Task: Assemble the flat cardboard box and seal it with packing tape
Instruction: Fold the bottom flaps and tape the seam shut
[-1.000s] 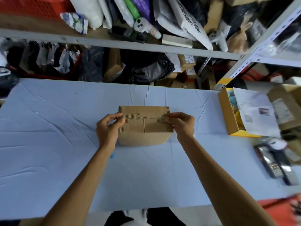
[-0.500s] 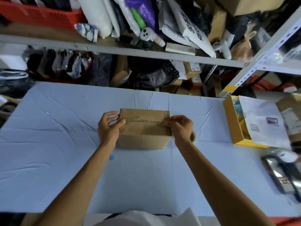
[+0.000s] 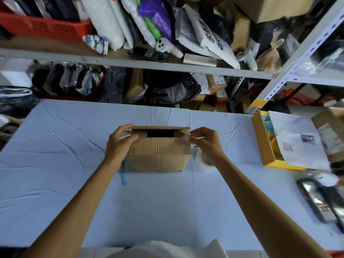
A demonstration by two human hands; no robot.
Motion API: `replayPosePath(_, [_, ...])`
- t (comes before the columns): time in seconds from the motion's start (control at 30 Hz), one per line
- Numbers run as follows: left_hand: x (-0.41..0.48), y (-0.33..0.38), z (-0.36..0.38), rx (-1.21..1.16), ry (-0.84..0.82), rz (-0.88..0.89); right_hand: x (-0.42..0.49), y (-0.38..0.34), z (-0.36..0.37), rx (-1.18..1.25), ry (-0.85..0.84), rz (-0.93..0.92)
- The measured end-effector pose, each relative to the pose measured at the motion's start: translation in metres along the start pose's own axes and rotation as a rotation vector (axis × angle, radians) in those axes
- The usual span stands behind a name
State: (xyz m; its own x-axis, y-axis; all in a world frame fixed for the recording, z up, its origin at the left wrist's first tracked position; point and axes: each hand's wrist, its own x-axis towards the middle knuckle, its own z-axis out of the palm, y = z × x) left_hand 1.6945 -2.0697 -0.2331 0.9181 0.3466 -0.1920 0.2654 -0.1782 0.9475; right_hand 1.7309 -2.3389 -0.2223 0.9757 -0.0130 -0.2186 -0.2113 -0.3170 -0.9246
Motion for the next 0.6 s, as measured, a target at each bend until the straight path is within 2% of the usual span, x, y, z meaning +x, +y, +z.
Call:
replayPosePath(0.07, [-0.003, 0.006, 0.0, 0.021, -0.016, -0.002, 0.001, 0.006, -0.009, 0.066, 0.016, 0.021])
replayPosePath(0.13, [-0.007, 0.012, 0.0, 0.025, -0.016, 0.003, 0.006, 0.023, -0.015, 0.002, 0.097, 0.06])
replayPosePath(0.2, [-0.01, 0.016, 0.0, 0.032, -0.012, 0.011, 0.015, 0.047, -0.02, -0.326, 0.135, 0.128])
replayPosePath(0.27, [-0.012, 0.016, -0.001, 0.052, 0.001, -0.006, 0.016, 0.071, -0.02, -0.674, 0.071, 0.178])
replayPosePath(0.37, [-0.017, 0.012, -0.001, 0.074, 0.023, -0.031, 0.011, 0.106, -0.014, -0.962, -0.109, 0.133])
replayPosePath(0.43, [-0.017, 0.008, -0.001, 0.072, 0.047, -0.034, 0.008, 0.12, -0.01, -1.106, -0.171, 0.087])
replayPosePath(0.5, [-0.018, 0.007, 0.0, 0.066, 0.066, -0.038, 0.007, 0.128, -0.008, -1.187, -0.15, 0.04])
replayPosePath(0.6, [-0.021, 0.005, -0.002, 0.054, 0.107, -0.031, 0.003, 0.122, -0.004, -1.105, -0.069, 0.055])
